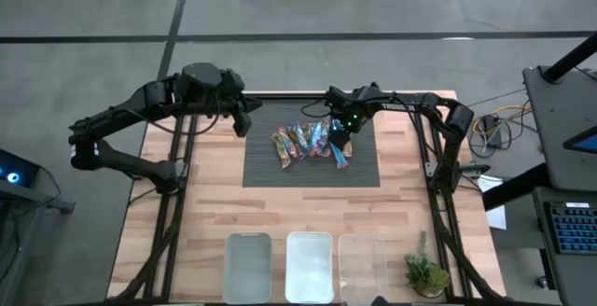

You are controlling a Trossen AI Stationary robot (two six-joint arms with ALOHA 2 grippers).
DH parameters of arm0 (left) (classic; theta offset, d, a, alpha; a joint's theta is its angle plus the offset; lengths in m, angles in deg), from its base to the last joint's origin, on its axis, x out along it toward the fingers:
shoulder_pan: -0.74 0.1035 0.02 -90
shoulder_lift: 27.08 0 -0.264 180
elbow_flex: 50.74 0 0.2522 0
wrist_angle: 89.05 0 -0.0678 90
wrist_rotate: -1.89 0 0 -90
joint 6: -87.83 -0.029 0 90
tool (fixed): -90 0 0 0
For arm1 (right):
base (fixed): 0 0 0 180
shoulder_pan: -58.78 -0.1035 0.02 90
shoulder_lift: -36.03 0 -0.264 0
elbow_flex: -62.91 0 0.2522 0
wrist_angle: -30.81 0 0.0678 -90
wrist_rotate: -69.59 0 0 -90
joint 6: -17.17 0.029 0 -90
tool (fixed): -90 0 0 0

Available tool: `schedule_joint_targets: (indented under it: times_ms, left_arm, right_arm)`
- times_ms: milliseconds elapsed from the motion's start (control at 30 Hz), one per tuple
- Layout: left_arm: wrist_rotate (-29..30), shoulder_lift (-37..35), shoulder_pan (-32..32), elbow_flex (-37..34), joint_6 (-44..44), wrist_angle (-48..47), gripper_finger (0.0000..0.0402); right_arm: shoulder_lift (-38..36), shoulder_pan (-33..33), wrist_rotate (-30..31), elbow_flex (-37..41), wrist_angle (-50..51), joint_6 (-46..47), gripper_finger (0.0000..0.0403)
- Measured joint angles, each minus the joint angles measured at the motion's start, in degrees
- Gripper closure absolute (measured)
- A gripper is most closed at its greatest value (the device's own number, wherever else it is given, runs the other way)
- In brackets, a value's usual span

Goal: Pick and place Granola Bars by type
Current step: Put the red granola bar into the gray bin

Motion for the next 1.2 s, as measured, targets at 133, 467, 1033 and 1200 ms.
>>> schedule_joint_targets:
  times_ms: [133, 467, 1033, 1200]
  left_arm:
    - [0.0, 0.0, 0.0, 0.0, 0.0, 0.0, 0.0401]
    - [0.0, 0.0, 0.0, 0.0, 1.4, 0.0, 0.0401]
    - [0.0, 0.0, 0.0, 0.0, 1.5, 0.0, 0.0401]
    - [0.0, 0.0, 0.0, 0.0, 1.5, 0.0, 0.0401]
  right_arm:
    - [0.0, 0.2, -0.1, 0.0, -0.2, 0.1, 0.0181]
    - [0.0, 0.8, -0.5, 0.9, -0.3, 1.7, 0.0221]
    - [0.0, 0.9, -0.5, 3.3, -2.2, 3.2, 0.0285]
    - [0.0, 0.9, -0.5, 3.3, -2.3, 3.2, 0.031]
